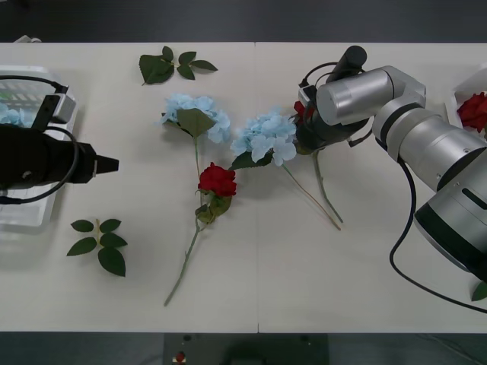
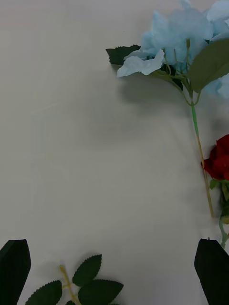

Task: Put the red flowers into the right box and the blue flowers into the left box

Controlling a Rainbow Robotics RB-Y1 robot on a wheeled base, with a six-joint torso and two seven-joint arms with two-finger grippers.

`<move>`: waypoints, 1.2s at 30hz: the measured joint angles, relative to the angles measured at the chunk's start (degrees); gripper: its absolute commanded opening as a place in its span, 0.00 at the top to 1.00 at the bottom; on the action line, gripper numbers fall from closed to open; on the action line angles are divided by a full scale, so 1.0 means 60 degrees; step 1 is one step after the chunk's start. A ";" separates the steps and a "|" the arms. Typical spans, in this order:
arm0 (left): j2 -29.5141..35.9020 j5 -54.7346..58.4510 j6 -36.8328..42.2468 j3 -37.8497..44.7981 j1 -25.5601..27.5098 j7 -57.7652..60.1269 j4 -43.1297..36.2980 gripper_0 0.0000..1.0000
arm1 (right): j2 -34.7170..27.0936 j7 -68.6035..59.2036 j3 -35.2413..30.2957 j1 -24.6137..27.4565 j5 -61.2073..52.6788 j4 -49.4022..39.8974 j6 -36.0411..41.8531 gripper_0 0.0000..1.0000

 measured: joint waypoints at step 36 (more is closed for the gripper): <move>-0.2519 -0.4269 -0.5979 -0.4919 -0.3696 0.3138 0.6476 0.00 | -0.6362 0.2465 0.0353 -0.1453 0.0634 0.0418 0.1421 1.00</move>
